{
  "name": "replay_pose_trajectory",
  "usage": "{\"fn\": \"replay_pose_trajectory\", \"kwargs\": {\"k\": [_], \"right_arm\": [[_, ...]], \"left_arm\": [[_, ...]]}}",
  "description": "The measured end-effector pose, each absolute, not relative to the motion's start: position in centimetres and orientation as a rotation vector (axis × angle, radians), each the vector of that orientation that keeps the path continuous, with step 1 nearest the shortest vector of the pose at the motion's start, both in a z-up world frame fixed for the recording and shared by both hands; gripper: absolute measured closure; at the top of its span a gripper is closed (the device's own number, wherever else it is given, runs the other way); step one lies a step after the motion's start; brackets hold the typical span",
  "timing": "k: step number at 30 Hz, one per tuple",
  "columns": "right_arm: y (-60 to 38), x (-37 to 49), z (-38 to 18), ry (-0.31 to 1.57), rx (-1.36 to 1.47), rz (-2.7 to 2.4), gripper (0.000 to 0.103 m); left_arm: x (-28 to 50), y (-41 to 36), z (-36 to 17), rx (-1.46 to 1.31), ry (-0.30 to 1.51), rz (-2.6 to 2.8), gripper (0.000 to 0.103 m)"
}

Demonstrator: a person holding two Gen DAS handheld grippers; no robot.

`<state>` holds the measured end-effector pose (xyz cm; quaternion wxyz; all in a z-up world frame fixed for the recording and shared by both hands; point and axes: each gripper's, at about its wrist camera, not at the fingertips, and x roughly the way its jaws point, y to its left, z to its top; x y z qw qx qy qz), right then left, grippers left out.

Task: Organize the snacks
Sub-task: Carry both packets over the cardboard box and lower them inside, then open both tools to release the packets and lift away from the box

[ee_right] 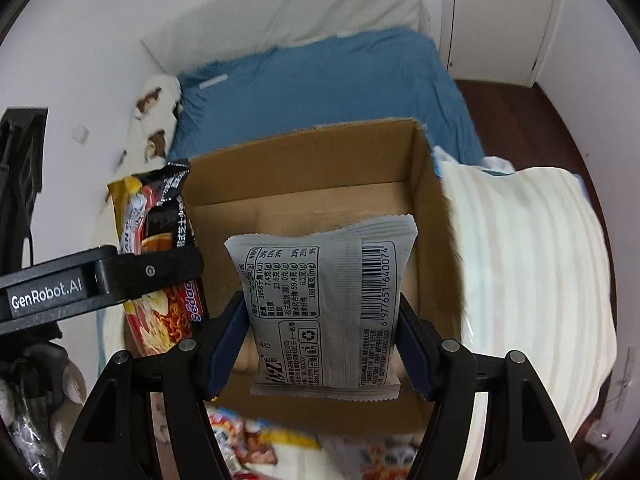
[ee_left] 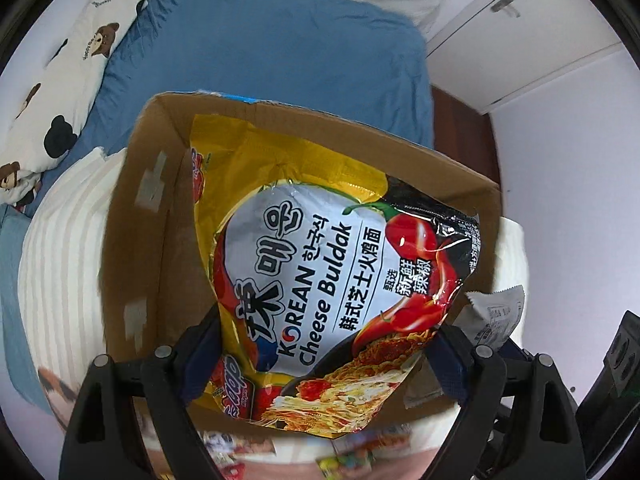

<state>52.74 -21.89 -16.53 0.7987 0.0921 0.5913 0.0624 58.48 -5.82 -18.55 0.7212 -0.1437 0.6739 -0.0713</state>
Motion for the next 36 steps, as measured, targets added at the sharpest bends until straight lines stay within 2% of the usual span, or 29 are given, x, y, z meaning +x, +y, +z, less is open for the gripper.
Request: {"fn": "replay_pose_trajectory", "kwargs": {"k": [10, 11, 12, 14, 23, 36], "right_arm": [[-20.4, 59.7, -26.1, 1.434, 0.130, 0.170, 0.031], [-20.3, 59.9, -26.7, 1.453, 0.117, 0.176, 0.027], [-20.2, 60.3, -27.3, 1.465, 0.104, 0.173, 0.017], [-20.1, 60.6, -28.1, 1.470, 0.079, 0.163, 0.011], [-21.1, 60.6, -28.7, 1.473, 0.107, 0.153, 0.008], [-20.6, 54.4, -23.4, 1.369, 0.098, 0.076, 0.007]], "left_arm": [[63.3, -7.3, -25.8, -0.269, 1.595, -0.142, 0.013], [63.4, -7.5, -26.1, -0.252, 1.593, -0.140, 0.013], [63.5, -7.7, -26.5, -0.240, 1.595, -0.138, 0.012], [63.6, -8.1, -27.2, -0.227, 1.597, -0.139, 0.010], [63.8, -7.9, -26.0, -0.228, 1.536, -0.145, 0.009], [56.7, -6.9, -19.7, -0.050, 1.348, -0.147, 0.009]]}}
